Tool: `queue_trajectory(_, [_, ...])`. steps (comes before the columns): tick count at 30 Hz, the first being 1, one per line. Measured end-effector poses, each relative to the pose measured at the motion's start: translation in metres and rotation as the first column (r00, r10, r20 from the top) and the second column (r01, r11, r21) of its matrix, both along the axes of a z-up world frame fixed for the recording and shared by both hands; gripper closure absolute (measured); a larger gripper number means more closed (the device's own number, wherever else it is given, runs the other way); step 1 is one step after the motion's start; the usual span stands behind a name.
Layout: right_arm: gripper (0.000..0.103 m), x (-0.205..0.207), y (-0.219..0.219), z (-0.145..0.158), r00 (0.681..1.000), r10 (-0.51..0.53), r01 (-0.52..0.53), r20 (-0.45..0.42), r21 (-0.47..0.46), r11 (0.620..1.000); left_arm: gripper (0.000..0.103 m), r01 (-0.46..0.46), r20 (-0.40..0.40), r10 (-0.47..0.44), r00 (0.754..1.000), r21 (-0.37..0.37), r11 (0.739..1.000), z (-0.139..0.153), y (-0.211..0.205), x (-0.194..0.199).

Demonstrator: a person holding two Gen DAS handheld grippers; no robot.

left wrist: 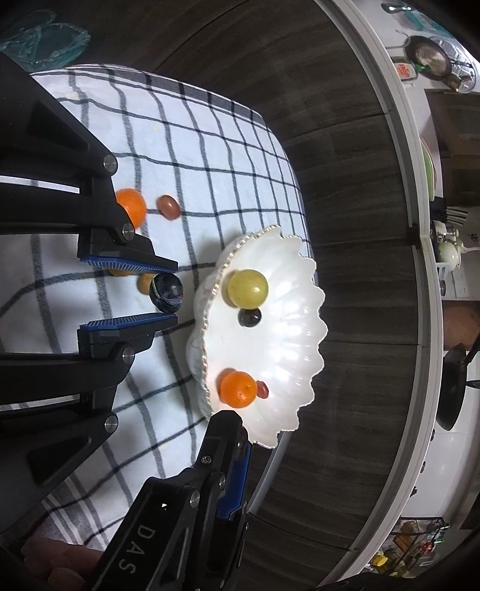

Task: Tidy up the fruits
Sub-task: 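Carry the berry over the bowl while the right tool carries the plum over it, then open the left tool to drop the berry in the bowl while the right tool drops the plum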

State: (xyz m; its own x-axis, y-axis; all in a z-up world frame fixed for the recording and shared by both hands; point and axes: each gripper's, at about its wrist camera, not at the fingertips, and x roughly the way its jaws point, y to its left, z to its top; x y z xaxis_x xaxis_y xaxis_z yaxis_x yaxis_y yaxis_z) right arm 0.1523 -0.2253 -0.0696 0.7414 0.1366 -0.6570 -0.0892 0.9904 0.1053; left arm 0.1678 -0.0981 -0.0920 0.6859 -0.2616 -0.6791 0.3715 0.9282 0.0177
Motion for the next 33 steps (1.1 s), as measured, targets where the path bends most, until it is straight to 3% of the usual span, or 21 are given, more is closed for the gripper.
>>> queue_trajectory(33, [0.073, 0.058, -0.073, 0.032, 0.984, -0.16, 0.165, 0.082, -0.052, 0.985, 0.081, 0.035, 0.015, -0.035, 0.999, -0.028, 0.999, 0.025, -0.047, 0.081])
